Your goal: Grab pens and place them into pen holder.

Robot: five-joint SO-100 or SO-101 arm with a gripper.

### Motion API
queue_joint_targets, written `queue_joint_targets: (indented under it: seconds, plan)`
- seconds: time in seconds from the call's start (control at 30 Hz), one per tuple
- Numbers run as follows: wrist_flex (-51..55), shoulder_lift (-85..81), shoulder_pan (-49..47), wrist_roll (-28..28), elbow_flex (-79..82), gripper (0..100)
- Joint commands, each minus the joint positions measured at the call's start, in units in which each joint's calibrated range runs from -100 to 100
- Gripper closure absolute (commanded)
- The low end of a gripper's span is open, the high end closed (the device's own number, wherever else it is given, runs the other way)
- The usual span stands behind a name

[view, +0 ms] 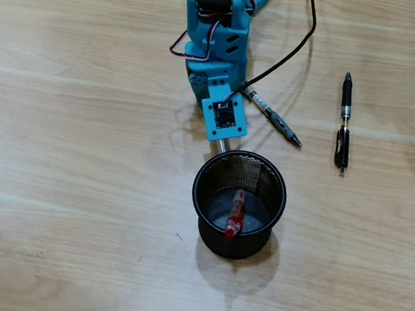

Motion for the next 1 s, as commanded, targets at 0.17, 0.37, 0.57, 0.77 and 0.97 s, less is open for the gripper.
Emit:
queue_joint_targets:
  seconds: [0.17, 0.37, 0.57, 0.77, 0.97]
  plan:
    - [0.46, -0.64, 1.76, -0.15, -0.21, 98]
    - [5.75, -8.02, 3.68, 0.06, 1.96, 98]
    - [12.95, -20.93, 6.97, 0.11, 7.48, 98]
    - [11.58, -26.88, 6.60, 0.11, 6.21, 98]
    - [11.58, -29.34, 5.23, 1.06, -16.14, 98]
